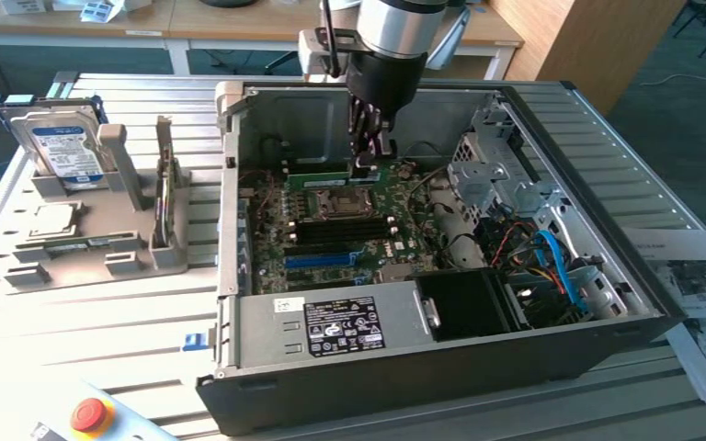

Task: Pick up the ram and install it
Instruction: 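Insert the ram into the slot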

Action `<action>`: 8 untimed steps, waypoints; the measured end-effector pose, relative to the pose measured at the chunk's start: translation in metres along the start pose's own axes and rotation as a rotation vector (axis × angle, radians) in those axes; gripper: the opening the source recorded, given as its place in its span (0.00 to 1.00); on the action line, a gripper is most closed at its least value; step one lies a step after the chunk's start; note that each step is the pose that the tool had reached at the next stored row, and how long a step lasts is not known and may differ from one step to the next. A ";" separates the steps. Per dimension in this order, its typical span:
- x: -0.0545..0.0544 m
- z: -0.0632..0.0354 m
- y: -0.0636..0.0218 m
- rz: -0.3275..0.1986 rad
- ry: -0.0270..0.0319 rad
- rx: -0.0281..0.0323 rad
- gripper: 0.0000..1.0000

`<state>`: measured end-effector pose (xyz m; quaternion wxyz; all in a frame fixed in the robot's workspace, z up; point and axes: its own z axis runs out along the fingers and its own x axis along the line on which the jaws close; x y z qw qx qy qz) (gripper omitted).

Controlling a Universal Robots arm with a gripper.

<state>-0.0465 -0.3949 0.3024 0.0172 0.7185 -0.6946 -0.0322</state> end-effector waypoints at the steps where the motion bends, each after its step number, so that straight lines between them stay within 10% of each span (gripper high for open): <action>1: 0.001 0.0000 -0.0008 0.000 0.0001 -0.0001 0.12; 8: 0.010 0.0011 -0.0043 0.002 0.0000 0.0000 0.12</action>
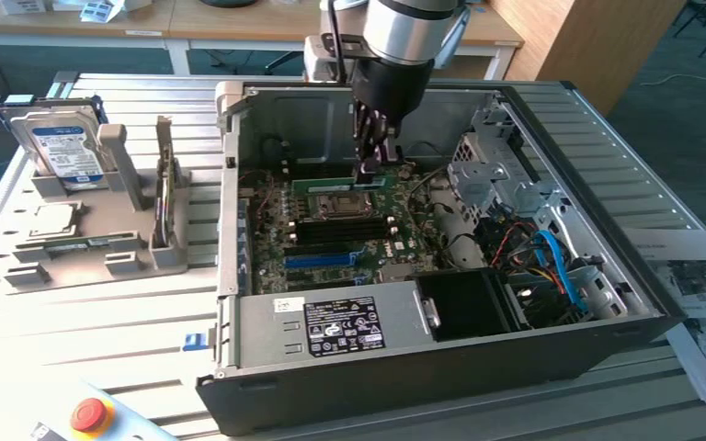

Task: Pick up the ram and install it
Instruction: 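Insert the ram into the slot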

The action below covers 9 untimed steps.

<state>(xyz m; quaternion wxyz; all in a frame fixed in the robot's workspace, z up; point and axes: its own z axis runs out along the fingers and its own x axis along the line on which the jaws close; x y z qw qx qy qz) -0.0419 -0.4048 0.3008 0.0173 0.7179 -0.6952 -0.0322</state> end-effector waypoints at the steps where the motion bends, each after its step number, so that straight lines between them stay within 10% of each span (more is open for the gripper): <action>1: 0.001 0.0004 -0.0001 0.000 -0.0001 0.0000 0.12; 9: 0.003 0.0102 -0.0008 0.001 -0.0001 0.0000 0.12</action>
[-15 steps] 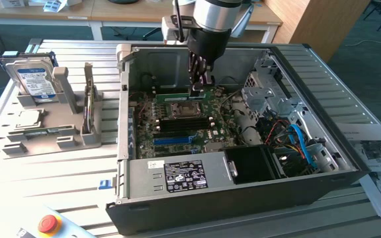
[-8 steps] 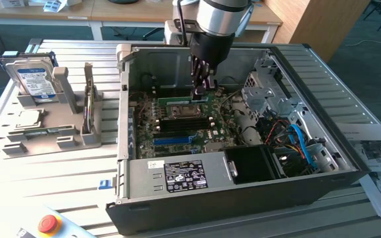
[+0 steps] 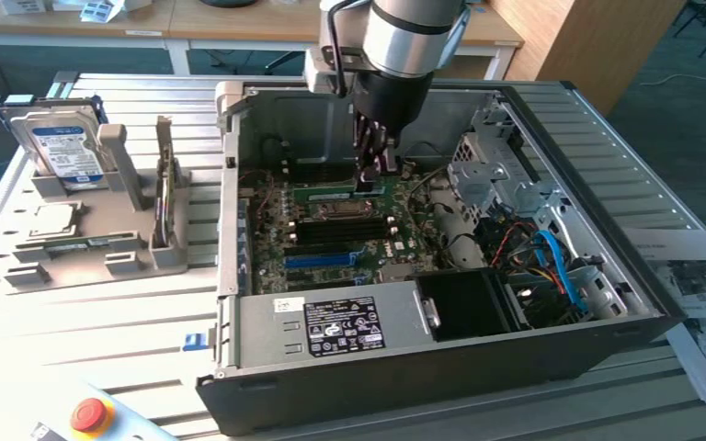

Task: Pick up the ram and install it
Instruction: 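Insert the ram into the slot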

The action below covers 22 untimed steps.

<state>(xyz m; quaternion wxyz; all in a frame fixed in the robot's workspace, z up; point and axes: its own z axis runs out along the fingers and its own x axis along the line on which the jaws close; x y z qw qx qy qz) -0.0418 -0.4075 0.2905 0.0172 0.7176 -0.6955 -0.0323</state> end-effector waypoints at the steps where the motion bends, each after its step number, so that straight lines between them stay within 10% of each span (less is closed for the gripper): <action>1: 0.000 0.0000 0.0000 0.000 0.0002 -0.0001 0.12; 22: 0.002 0.0177 -0.0058 0.000 0.0002 0.0004 0.12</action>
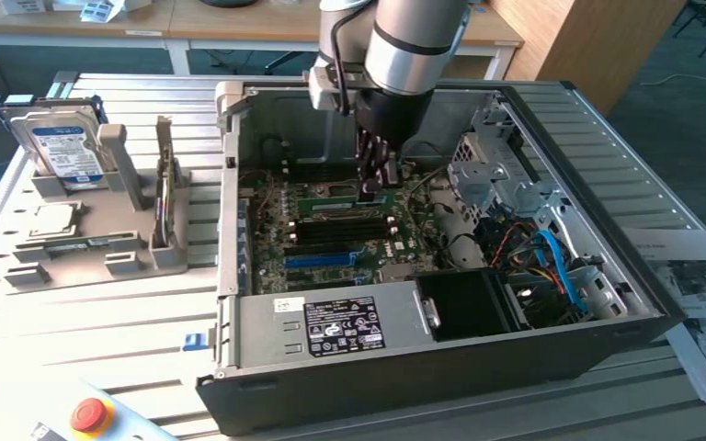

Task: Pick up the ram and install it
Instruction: 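Insert the ram into the slot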

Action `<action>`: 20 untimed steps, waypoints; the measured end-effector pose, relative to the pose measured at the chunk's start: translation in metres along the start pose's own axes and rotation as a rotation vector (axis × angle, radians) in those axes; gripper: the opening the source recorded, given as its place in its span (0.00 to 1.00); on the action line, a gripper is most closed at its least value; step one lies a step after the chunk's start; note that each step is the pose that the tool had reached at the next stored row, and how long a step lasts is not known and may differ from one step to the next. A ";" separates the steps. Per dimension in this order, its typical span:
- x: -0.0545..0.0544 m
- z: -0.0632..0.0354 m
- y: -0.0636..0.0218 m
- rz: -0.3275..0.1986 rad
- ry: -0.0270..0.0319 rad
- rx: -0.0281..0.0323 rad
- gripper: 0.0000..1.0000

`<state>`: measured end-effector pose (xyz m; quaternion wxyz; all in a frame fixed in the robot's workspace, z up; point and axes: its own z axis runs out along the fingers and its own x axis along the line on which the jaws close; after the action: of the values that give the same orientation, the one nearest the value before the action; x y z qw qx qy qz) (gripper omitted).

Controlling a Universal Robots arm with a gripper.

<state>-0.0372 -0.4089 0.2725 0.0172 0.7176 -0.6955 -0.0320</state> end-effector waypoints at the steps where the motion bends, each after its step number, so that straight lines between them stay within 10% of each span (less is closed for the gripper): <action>1: 0.000 0.0018 -0.0001 0.000 -0.0002 0.0001 0.12; 20: 0.001 0.0137 -0.0062 0.000 -0.0002 0.0004 0.12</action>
<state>-0.0319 -0.4098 0.2583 0.0170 0.7177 -0.6955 -0.0320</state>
